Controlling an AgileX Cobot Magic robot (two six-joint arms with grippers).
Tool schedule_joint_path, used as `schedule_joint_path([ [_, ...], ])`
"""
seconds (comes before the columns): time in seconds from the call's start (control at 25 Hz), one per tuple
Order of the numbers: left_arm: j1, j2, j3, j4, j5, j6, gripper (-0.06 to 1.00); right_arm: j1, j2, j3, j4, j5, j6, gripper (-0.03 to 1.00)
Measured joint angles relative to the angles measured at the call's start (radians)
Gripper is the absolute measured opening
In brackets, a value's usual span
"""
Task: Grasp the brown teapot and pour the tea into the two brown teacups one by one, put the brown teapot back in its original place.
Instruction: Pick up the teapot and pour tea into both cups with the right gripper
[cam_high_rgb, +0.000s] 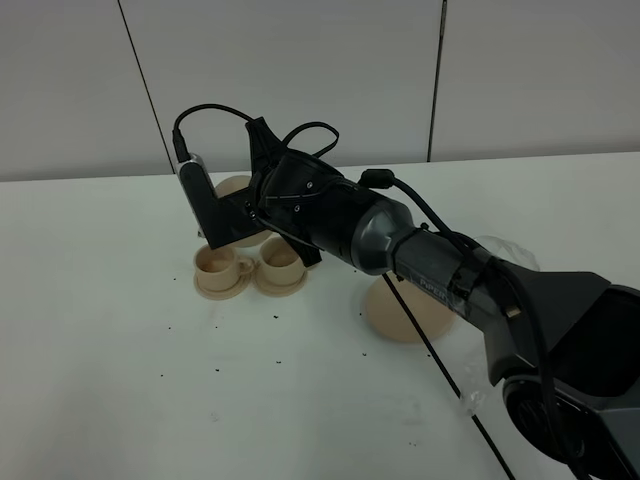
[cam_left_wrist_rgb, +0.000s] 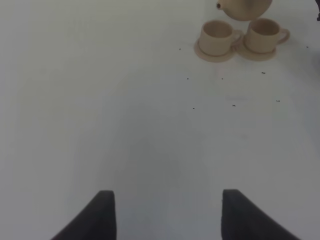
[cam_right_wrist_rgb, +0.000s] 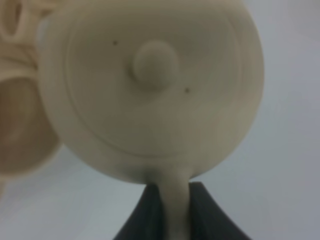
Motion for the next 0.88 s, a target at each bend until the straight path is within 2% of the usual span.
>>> schedule_joint_path([
  [0.88,0.000,0.000,0.000,0.000,0.000,0.000,0.53,0.000,0.000,0.000,-0.049,-0.007,0.000,0.09],
])
